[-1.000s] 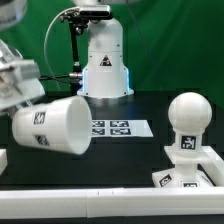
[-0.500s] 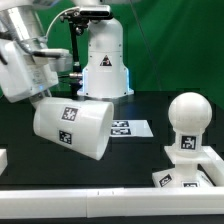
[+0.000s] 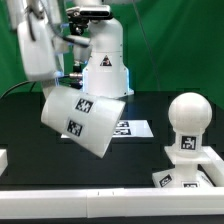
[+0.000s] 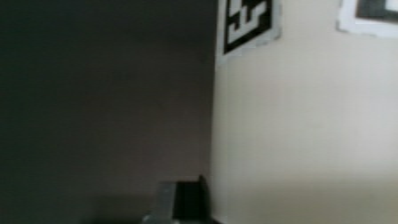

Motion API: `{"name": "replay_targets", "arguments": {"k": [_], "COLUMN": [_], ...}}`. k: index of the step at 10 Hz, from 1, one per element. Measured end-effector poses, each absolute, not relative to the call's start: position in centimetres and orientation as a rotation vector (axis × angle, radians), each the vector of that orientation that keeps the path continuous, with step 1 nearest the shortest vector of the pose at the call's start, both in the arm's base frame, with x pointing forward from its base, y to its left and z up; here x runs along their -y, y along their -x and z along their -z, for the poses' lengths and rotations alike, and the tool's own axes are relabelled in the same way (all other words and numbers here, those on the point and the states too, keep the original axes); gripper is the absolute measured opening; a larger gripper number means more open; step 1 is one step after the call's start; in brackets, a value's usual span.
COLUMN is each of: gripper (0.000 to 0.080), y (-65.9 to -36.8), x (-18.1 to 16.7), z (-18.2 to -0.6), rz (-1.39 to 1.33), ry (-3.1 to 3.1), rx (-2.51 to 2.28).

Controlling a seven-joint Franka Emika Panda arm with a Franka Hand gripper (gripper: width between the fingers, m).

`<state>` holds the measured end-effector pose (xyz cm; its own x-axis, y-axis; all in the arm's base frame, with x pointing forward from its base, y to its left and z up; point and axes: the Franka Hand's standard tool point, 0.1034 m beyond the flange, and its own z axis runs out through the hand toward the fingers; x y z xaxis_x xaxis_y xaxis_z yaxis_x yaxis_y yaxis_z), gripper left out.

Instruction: Assemble lamp

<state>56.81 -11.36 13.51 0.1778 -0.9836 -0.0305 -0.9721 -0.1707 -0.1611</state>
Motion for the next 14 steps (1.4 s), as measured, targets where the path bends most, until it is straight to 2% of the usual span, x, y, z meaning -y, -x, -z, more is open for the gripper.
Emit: {"name": "replay_targets", "arguments": {"k": [1, 5, 6, 8, 10, 14], "gripper": [0.0041, 0.0041, 0.0041, 0.0041, 0.0041, 0.0041], "y": [-57.4, -58.1, -58.1, -58.6, -59.5, -59.6], "x": [10.1, 6.5, 6.6, 9.2, 10.2, 9.7], "z": [-14.7, -13.9, -14.0, -16.6, -18.0, -17.7], "rz": [0.185, 0.293, 0.285, 0.265, 0.327, 0.334], "ry": [2.378, 2.395, 2.419, 2.582, 2.770, 2.792], "rx": [-1.896, -1.875, -1.838, -1.640, -1.381, -1.330]}}
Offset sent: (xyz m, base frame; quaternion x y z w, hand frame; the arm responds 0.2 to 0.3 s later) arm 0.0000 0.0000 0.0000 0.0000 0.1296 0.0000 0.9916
